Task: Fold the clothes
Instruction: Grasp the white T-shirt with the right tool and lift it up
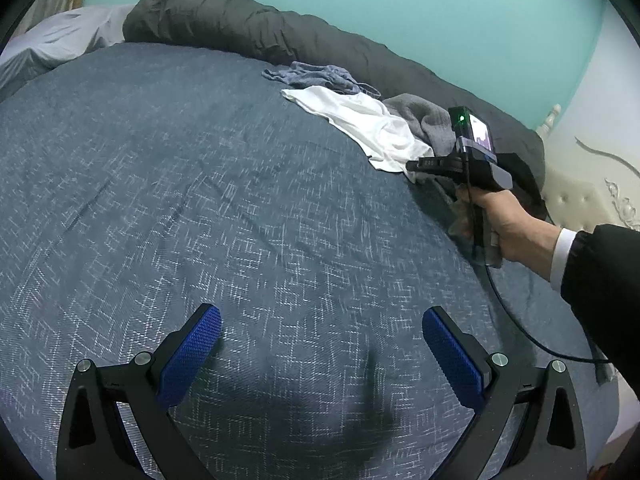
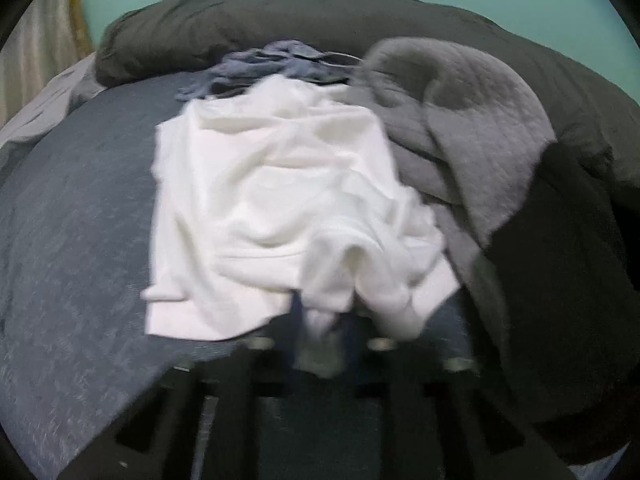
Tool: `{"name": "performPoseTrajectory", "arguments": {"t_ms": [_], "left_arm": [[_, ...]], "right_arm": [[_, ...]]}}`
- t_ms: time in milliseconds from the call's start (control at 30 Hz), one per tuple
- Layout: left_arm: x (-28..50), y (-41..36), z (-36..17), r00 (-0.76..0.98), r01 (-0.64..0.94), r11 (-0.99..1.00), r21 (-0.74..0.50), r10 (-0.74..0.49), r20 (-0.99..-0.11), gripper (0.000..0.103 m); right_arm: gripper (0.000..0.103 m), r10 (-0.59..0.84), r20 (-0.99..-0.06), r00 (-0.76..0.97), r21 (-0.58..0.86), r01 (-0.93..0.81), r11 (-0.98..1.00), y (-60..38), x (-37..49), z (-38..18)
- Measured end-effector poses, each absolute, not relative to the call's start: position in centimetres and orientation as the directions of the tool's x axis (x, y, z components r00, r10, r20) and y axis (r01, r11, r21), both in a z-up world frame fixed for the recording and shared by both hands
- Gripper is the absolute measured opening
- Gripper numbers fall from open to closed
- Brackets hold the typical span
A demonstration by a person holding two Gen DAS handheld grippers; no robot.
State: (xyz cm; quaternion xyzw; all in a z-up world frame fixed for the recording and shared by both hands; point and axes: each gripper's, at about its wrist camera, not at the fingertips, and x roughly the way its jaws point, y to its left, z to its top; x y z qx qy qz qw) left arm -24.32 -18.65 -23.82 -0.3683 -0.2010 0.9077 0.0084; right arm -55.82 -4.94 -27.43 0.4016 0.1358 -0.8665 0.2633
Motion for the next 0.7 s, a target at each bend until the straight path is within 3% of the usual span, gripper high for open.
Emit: {"name": "performPoseTrajectory", "arguments": {"t_ms": [367, 700], "left_arm": [[-23.4, -19.4, -21.7, -0.764, 0.13, -0.909, -0.395, 0.163, -0.625, 0.103], [-22.7, -20.3, -19.1, -0.799, 0.119, -0.9, -0.42, 0.164, -0.578, 0.103]], "right_arm": [[0.006, -0.567, -0.591, -0.574, -0.035, 0.721, -0.693, -6.3, -48.2, -16.1], [0.005, -0.718, -0.366, -0.591, 0.02, 0.767, -0.641, -4.7, -43.0, -0.3]]}}
